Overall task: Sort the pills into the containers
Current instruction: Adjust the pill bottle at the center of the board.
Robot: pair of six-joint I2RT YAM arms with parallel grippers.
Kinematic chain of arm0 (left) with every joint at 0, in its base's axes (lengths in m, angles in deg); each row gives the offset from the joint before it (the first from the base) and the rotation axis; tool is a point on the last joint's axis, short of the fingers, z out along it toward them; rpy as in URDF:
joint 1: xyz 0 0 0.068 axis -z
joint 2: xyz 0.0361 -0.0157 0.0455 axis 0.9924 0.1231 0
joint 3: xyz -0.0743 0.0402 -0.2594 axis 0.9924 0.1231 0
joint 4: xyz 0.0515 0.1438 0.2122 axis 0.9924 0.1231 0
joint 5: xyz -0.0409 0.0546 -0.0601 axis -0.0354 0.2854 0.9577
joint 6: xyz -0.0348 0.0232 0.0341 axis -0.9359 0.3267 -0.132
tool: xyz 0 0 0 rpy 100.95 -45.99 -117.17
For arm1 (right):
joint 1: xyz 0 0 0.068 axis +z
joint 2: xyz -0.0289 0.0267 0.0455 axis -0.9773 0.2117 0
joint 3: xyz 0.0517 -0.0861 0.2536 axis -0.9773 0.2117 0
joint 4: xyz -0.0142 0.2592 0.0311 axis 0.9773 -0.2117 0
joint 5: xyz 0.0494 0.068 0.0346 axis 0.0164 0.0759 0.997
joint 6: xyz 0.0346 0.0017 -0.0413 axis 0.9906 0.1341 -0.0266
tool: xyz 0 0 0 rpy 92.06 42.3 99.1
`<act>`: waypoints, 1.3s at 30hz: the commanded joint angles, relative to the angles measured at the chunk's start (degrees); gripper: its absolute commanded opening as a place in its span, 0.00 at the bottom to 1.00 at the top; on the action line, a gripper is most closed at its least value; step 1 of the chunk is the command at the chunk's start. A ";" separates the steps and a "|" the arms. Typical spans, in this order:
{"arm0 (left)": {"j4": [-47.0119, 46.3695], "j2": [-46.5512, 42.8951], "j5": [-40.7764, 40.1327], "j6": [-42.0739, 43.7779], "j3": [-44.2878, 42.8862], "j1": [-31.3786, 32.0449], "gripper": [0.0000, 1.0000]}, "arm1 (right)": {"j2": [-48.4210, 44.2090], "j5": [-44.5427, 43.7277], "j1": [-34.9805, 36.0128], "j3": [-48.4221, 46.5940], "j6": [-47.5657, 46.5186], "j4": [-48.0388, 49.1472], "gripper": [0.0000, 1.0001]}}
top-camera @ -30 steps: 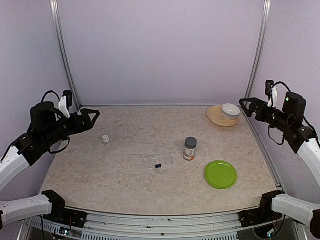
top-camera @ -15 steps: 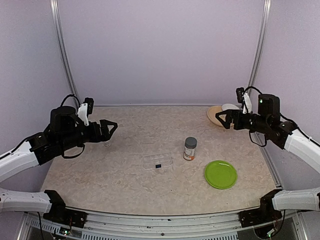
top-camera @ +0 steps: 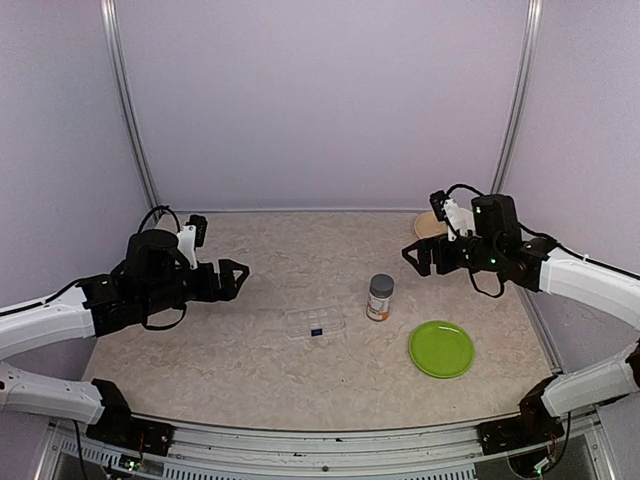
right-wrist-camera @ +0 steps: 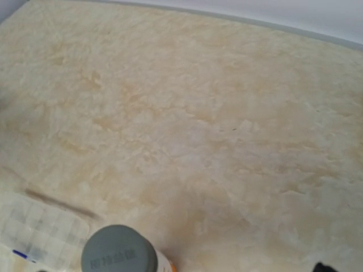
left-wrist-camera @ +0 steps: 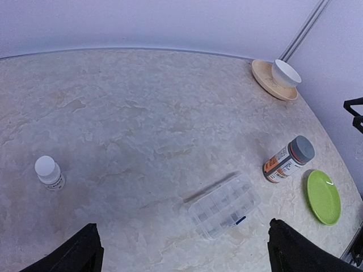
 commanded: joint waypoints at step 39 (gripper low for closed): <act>-8.41 4.82 1.49 -3.20 4.09 1.91 0.99 | 21.68 -14.01 12.86 -7.92 -5.36 1.38 0.97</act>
